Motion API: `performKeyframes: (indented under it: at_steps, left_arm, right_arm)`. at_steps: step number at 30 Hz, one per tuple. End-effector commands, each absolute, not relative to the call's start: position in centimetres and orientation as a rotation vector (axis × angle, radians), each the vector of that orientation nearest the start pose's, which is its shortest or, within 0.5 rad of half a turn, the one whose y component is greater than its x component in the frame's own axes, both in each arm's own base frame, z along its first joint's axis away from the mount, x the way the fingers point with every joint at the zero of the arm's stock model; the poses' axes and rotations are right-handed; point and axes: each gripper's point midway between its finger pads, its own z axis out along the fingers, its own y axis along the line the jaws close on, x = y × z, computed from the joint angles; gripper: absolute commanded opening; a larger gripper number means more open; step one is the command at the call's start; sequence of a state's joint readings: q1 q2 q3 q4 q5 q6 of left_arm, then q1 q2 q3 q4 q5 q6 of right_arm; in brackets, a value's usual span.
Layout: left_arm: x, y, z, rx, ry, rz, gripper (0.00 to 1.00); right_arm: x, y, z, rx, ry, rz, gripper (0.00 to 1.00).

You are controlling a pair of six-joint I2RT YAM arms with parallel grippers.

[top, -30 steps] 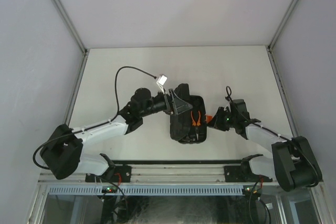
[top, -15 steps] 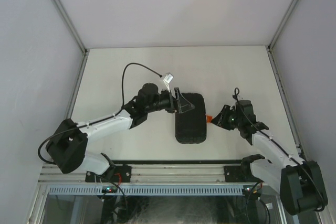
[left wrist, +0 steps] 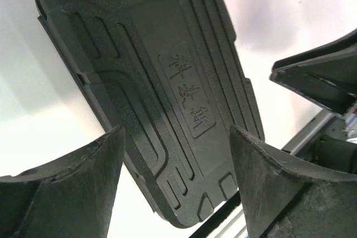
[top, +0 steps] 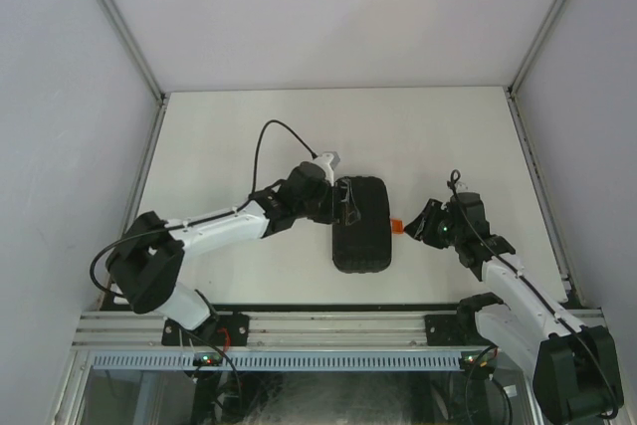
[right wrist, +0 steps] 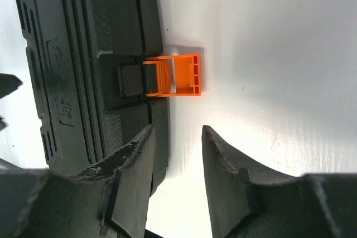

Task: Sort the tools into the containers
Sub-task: Close the storage box at the center of the board.

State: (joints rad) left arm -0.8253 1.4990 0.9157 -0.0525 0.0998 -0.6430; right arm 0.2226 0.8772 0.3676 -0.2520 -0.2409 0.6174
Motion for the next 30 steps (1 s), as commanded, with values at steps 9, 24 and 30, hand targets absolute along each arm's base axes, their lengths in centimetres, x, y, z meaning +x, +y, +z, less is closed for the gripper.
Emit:
performKeyframes:
  at_steps: [9,24,30]
  left_arm:
    - [26.5,-35.5,9.2,0.293,2.412,-0.761,0.81]
    - [24.5,-31.1,3.0,0.316,2.606,-0.426,0.76]
    - [23.0,-28.5,0.2,0.316,2.664,-0.332,0.73]
  right_arm:
    - [22.8,12.0,7.0,0.323,2.339,0.716,0.39]
    - [22.8,12.0,6.4,0.345,2.339,0.720,0.40]
    - [23.1,12.3,5.8,0.444,2.300,0.775,0.52]
